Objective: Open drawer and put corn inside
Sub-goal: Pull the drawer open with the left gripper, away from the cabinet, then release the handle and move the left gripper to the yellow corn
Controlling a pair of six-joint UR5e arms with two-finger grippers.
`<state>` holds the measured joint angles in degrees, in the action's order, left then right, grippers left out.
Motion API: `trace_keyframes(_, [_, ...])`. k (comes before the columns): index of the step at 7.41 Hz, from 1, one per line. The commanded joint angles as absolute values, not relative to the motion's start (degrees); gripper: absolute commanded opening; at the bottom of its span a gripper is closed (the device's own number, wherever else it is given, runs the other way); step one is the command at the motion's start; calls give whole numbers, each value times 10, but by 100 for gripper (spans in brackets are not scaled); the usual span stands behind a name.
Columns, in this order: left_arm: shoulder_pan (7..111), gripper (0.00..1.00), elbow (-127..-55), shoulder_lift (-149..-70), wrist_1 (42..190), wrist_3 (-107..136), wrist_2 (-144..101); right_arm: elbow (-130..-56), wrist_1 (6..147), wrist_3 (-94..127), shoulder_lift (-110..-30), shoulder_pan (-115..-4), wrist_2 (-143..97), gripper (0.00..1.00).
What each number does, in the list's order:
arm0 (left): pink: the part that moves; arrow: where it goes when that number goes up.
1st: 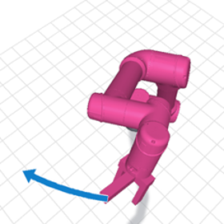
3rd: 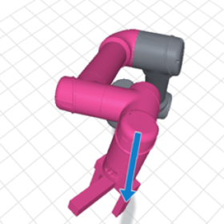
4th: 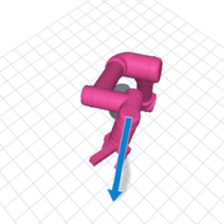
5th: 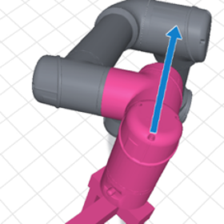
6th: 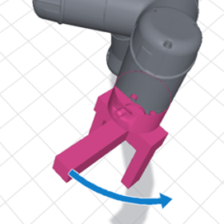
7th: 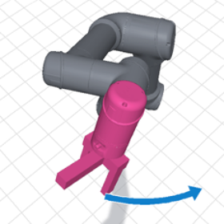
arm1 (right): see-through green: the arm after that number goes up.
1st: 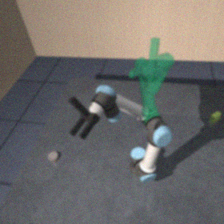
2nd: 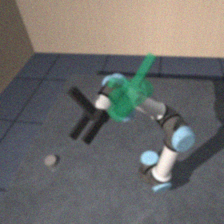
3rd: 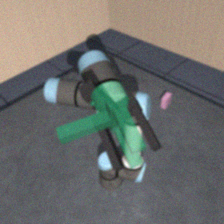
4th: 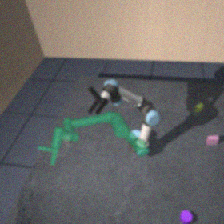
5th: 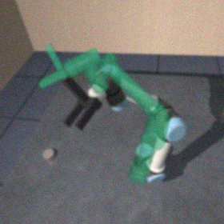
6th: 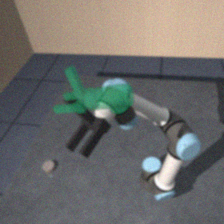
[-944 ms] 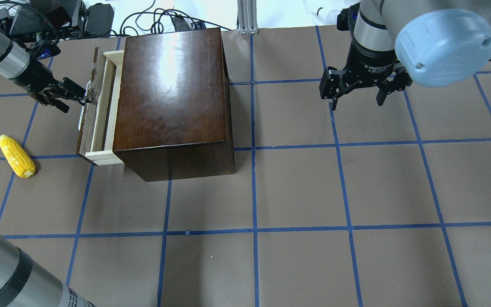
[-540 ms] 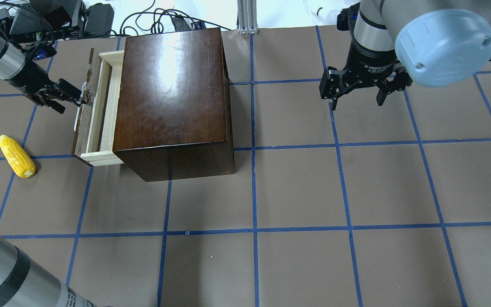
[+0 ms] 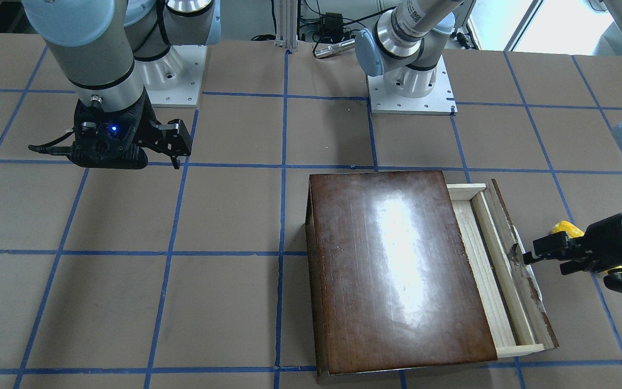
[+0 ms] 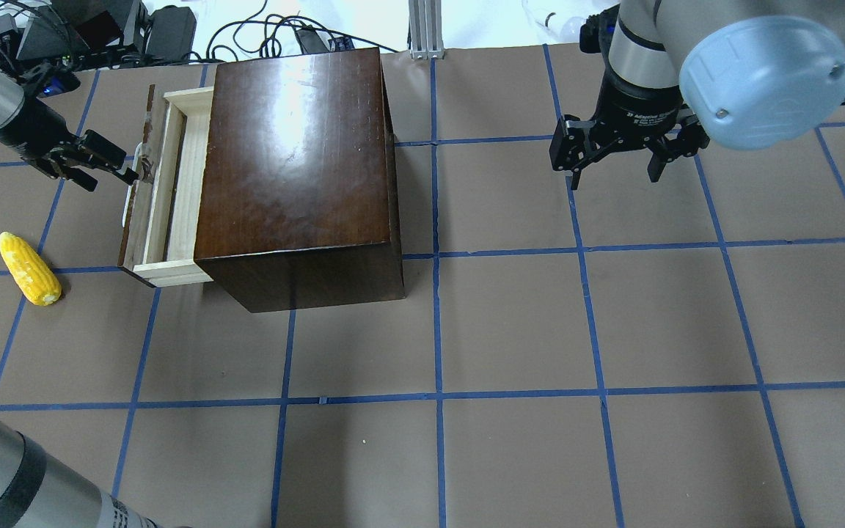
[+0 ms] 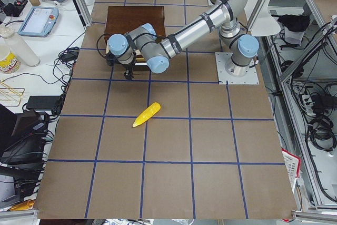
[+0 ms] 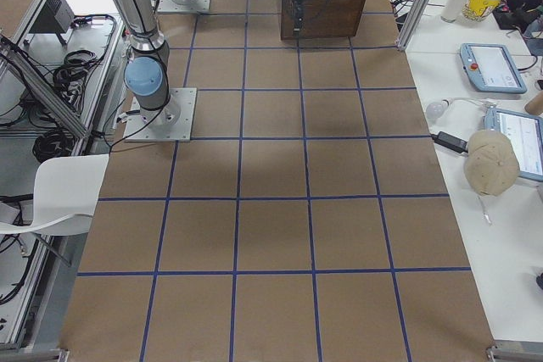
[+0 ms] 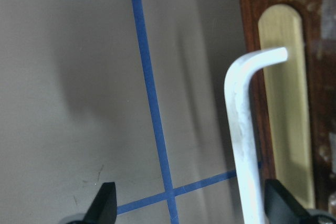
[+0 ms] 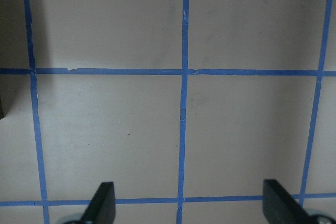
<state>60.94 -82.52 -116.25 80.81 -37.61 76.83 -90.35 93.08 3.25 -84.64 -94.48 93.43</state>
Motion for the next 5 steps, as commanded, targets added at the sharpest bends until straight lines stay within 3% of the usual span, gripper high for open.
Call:
trace_keyframes(1, [586,100,-818,-1140,809,-355,814,-904,931,33,-847,-945,934,100])
trace_keyframes(5, [516,100,-825,-1150,800,-175,883,-904,931,33,-846,-945,934,100])
